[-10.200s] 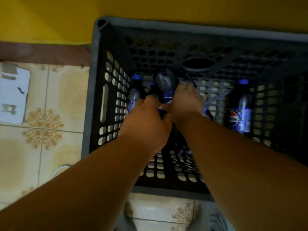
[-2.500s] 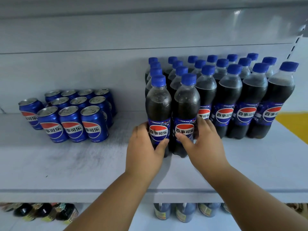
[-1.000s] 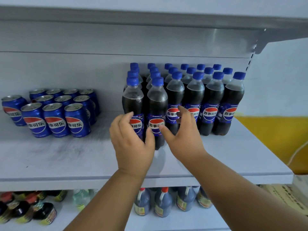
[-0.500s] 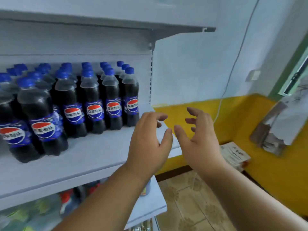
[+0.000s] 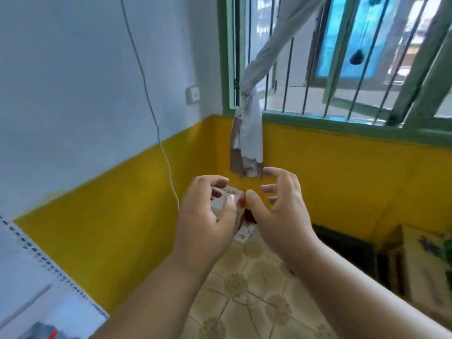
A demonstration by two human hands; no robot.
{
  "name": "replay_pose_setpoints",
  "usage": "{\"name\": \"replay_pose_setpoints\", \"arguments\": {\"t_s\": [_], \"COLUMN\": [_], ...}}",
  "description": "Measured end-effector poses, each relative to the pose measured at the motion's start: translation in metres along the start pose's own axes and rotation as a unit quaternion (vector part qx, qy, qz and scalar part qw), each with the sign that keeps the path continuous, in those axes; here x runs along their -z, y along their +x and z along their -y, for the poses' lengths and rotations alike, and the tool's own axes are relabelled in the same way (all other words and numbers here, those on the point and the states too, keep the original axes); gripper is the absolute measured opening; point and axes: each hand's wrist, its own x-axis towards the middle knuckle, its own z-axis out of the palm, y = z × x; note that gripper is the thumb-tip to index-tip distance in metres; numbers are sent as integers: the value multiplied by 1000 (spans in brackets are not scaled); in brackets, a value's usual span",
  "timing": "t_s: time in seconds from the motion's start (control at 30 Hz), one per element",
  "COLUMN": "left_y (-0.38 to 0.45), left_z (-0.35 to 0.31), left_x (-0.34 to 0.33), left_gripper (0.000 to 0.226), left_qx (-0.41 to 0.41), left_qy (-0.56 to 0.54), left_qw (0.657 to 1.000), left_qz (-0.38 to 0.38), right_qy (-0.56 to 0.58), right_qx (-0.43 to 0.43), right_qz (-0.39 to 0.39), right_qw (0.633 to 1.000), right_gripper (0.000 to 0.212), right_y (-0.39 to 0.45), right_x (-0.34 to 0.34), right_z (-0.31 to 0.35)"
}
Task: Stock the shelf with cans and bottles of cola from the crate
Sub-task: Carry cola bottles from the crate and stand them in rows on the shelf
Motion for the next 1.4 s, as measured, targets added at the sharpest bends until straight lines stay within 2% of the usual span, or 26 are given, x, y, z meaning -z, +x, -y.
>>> {"name": "replay_pose_setpoints", "arguments": {"t_s": [0.37, 0.57, 0.77, 0.97, 1.2, 1.4], "left_y": [97, 140, 153, 171, 208, 215], "left_z": [32, 26, 10, -9, -30, -12], "left_x": [-169, -258, -354, -462, -578, -646], "left_gripper": [24, 23, 21, 20, 26, 25], "left_qx": [-51, -88, -103, -90, -35, 13], "left_qy": [-85, -164, -193, -184, -141, -105], "left_qw": [985, 958, 932, 923, 938, 938], "left_qz": [143, 216, 291, 325, 316, 330], "right_qy": [-92, -139, -141, -132, -94, -40], "right_qx": [-101, -148, -187, -210, -210, -243], "right_qz": [-116, -172, -202, -191, -143, -112], "right_qw": [984, 964, 951, 950, 963, 963], "right_gripper": [47, 44, 42, 41, 40, 38], "right_y": [96, 136, 160, 210, 298, 342], "right_x": [42, 80, 123, 178, 243, 250], "right_z": [-97, -142, -204, -293, -395, -477]}}
